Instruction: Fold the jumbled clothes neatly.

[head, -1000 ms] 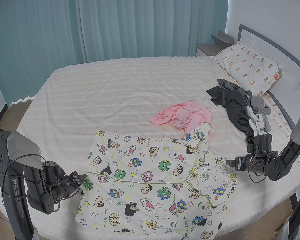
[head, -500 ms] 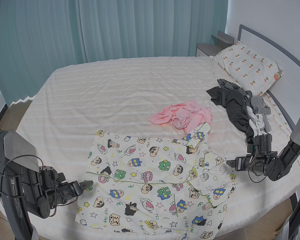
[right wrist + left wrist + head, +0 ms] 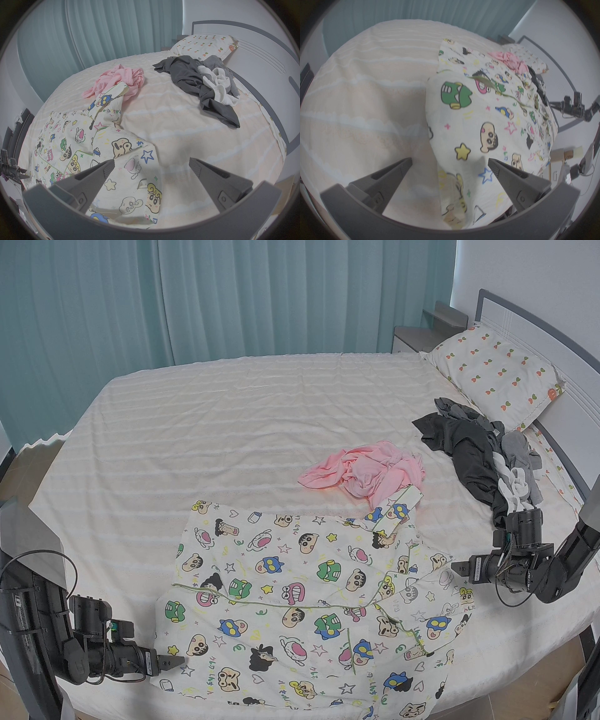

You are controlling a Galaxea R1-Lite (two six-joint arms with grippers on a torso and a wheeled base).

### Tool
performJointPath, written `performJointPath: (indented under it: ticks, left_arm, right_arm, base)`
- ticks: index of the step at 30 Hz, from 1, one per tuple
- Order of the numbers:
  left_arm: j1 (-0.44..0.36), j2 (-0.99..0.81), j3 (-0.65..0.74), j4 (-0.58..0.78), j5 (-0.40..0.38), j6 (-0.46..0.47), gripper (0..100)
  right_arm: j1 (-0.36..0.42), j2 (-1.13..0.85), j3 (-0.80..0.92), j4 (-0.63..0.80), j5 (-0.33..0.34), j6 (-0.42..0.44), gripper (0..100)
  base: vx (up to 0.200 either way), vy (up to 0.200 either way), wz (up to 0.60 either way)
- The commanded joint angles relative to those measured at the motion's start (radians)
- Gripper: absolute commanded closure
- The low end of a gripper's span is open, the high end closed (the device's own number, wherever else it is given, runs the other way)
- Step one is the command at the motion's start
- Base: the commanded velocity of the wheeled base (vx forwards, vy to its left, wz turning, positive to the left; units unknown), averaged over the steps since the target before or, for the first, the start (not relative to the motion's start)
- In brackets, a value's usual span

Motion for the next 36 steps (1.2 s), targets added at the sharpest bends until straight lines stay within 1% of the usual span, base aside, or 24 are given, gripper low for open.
performJointPath:
  ticks: [1, 2, 7, 9, 14, 16, 19, 21, 23, 24, 25, 28, 32, 33, 34, 35, 36]
  left_arm:
    - [0.035, -0.011, 0.013, 0.051, -0.001, 0.049, 0]
    - [0.050, -0.022, 0.013, 0.072, 0.005, 0.085, 0]
    - [0.093, -0.058, 0.012, 0.157, 0.010, 0.155, 0]
    - [0.118, -0.094, 0.012, 0.215, 0.013, 0.189, 0]
    - [0.121, -0.170, 0.012, 0.336, 0.013, 0.234, 0]
    - [0.116, -0.239, 0.012, 0.428, 0.013, 0.261, 0]
    - [0.115, -0.321, 0.012, 0.465, -0.004, 0.258, 0]
    - [0.119, -0.397, 0.013, 0.468, -0.044, 0.235, 0]
    - [0.121, -0.460, 0.013, 0.468, -0.105, 0.175, 0]
    - [0.121, -0.460, 0.013, 0.468, -0.105, 0.175, 0]
    - [0.116, -0.523, 0.013, 0.473, -0.150, 0.085, 0]
    - [0.108, -0.566, 0.013, 0.474, -0.179, -0.030, 0]
    - [0.107, -0.592, 0.015, 0.476, -0.227, -0.161, 0]
    - [0.107, -0.594, 0.013, 0.476, -0.230, -0.168, 0]
    - [0.104, -0.600, 0.015, 0.479, -0.243, -0.194, 0]
    - [0.104, -0.600, 0.015, 0.479, -0.243, -0.194, 0]
    - [0.102, -0.606, 0.015, 0.489, -0.263, -0.204, 0]
  right_arm:
    - [0.001, 0.003, 0.000, 0.000, 0.000, 0.000, 0]
    - [0.004, 0.003, 0.002, 0.000, 0.000, 0.000, 0]
    - [0.014, 0.001, 0.007, -0.002, 0.000, 0.000, 0]
    - [0.015, 0.001, 0.007, -0.002, 0.000, 0.000, 0]
    - [0.014, 0.003, 0.007, -0.002, 0.000, 0.000, 0]
    - [0.014, 0.000, 0.007, -0.005, 0.000, 0.000, 0]
    - [0.014, -0.005, 0.007, -0.005, 0.000, 0.000, 0]
    - [0.012, -0.008, 0.005, -0.005, 0.000, 0.000, 0]
    - [0.012, -0.008, -0.007, 0.000, 0.000, -0.001, 0]
    - [0.012, -0.008, -0.007, 0.000, 0.000, -0.001, 0]
    - [0.015, -0.015, -0.036, 0.010, -0.001, -0.006, 0]
    - [0.035, -0.061, -0.035, 0.047, 0.000, -0.006, 0]
    - [0.047, -0.141, 0.073, 0.073, 0.023, 0.013, 0]
    - [0.047, -0.143, 0.083, 0.072, 0.026, 0.013, 0]
    - [0.060, -0.152, 0.131, 0.066, 0.048, 0.022, 0]
    - [0.060, -0.152, 0.131, 0.066, 0.048, 0.022, 0]
    - [0.073, -0.163, 0.174, 0.059, 0.072, 0.031, 0]
  base:
    - [0.000, 0.000, 0.00]
    - [0.000, 0.000, 0.00]
    - [0.000, 0.000, 0.00]
    - [0.000, 0.000, 0.00]
    - [0.000, 0.000, 0.00]
    - [0.000, 0.000, 0.00]
    - [0.000, 0.000, 0.00]
    - [0.000, 0.000, 0.00]
    - [0.000, 0.000, 0.00]
    - [0.000, 0.000, 0.00]
    - [0.000, 0.000, 0.00]
    - [0.000, 0.000, 0.00]
    - [0.000, 0.000, 0.00]
    - [-0.200, 0.000, 0.00]
    - [-0.200, 0.000, 0.00]
    - [-0.200, 0.000, 0.00]
    - [-0.200, 0.000, 0.00]
